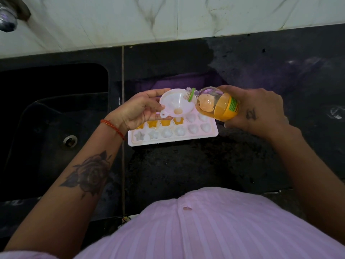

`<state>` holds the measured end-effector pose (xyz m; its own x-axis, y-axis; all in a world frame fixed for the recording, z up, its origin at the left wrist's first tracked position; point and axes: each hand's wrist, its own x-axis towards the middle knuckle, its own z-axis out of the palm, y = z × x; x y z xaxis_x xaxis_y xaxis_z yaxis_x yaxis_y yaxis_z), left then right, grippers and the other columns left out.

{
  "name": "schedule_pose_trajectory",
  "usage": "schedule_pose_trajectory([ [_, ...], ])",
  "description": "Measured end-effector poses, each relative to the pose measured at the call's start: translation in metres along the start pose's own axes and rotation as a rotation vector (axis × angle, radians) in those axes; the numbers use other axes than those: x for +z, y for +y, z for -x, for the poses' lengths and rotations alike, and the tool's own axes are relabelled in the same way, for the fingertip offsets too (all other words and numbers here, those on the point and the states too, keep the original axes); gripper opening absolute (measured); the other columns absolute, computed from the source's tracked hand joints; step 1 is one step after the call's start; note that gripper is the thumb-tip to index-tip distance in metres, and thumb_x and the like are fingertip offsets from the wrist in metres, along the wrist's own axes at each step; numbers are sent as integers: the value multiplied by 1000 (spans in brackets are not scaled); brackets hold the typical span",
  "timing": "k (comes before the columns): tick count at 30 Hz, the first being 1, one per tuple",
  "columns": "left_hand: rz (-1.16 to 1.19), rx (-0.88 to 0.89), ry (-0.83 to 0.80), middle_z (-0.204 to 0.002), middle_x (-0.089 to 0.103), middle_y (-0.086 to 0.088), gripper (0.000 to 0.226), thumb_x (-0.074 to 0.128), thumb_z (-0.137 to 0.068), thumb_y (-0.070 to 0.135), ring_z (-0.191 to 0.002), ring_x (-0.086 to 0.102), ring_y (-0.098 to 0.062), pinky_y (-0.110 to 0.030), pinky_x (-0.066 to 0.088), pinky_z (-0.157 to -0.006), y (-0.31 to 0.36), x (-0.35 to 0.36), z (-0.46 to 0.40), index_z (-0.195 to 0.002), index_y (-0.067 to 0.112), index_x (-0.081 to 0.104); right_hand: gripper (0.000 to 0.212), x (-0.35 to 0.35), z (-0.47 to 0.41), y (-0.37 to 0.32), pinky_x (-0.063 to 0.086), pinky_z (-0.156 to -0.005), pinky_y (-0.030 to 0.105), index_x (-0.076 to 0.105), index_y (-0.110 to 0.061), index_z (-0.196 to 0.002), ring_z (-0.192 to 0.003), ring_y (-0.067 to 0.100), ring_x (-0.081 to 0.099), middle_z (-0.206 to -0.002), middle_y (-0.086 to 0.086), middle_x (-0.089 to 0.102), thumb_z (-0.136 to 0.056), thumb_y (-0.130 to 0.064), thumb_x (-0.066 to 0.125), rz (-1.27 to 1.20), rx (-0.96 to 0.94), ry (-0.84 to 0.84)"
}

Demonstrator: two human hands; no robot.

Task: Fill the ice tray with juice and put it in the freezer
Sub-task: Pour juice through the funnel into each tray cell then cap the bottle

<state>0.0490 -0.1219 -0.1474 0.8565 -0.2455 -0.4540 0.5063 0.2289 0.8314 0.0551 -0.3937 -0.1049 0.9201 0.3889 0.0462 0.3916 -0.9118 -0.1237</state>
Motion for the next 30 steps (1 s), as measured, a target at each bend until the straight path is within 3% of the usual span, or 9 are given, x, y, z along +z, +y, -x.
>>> schedule_pose_trajectory([
  [4, 29, 5, -16, -124, 60, -17, 53, 41, -85, -17, -95, 69, -26, -31, 60, -65, 1, 6, -3, -131, 7, 51, 81, 0, 4, 4, 37, -68, 31, 40, -42, -134, -88, 32, 61, -97, 6, 68, -62, -42, 78, -40, 43, 4],
  [11, 6, 21, -13, -123, 61, -17, 52, 42, -85, -17, -105, 65, -31, -35, 60, -74, -2, 22, -15, -130, 7, 52, 80, -5, 12, 19, 37, -67, 32, 37, -41, -135, -88, 32, 60, -98, 7, 66, -66, -38, 77, 43, 62, -11],
  [18, -38, 17, 14, -121, 61, -15, 51, 42, -84, -17, -96, 69, -25, -31, 59, -67, -6, 32, -20, -126, 9, 55, 69, -4, 18, 29, 29, -65, 33, 40, -41, -133, -85, 32, 60, -96, 5, 66, -72, -37, 71, 133, 43, 37],
  [30, -65, 15, 46, -128, 58, -18, 52, 44, -85, -16, -107, 64, -31, -35, 60, -74, -7, 35, -15, -130, 8, 52, 69, -4, 16, 30, 30, -64, 33, 39, -40, -134, -84, 31, 60, -95, 6, 65, -73, -39, 71, 163, 7, 59],
])
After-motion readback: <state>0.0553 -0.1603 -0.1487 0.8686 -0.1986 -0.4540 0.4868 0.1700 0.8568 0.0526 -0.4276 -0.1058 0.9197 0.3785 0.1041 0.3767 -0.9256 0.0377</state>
